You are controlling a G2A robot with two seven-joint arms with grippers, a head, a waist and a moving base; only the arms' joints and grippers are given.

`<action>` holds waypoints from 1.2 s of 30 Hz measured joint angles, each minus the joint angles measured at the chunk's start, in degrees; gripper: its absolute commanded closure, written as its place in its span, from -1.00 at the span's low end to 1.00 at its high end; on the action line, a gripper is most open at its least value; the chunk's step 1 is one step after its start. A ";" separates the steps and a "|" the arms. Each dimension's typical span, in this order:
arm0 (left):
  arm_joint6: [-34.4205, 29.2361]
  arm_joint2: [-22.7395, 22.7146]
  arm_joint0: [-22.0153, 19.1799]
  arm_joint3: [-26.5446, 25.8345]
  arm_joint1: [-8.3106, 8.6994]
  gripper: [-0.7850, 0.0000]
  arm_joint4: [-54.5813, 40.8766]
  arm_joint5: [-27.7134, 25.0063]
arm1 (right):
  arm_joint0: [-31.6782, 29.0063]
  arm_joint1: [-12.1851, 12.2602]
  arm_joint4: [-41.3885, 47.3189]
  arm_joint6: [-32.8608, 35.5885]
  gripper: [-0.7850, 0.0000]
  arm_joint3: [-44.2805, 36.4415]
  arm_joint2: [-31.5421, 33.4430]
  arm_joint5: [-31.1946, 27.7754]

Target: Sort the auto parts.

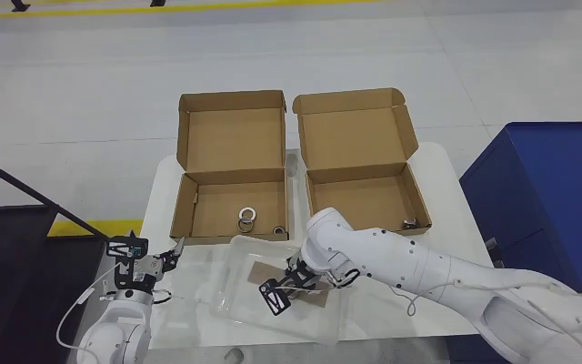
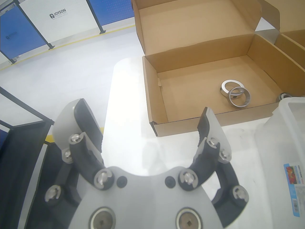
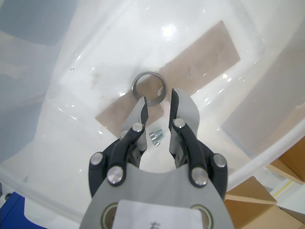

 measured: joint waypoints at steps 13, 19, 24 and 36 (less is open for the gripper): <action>0.00 0.00 0.00 0.00 0.00 -1.00 0.00 0.00 | -1.36 -4.59 -0.97 0.00 0.72 4.63 0.00 0.00; 0.00 0.00 0.00 0.00 0.00 -1.00 0.00 0.00 | -0.89 -5.64 -0.99 0.00 0.89 5.95 0.00 0.00; 0.00 0.00 0.00 0.00 0.00 -1.00 0.00 0.00 | -0.33 -5.11 -1.26 0.00 1.00 5.07 0.00 0.00; 0.00 0.00 0.00 0.00 0.00 -1.00 0.00 0.00 | -0.48 -2.25 -0.86 0.00 0.38 1.92 0.00 0.00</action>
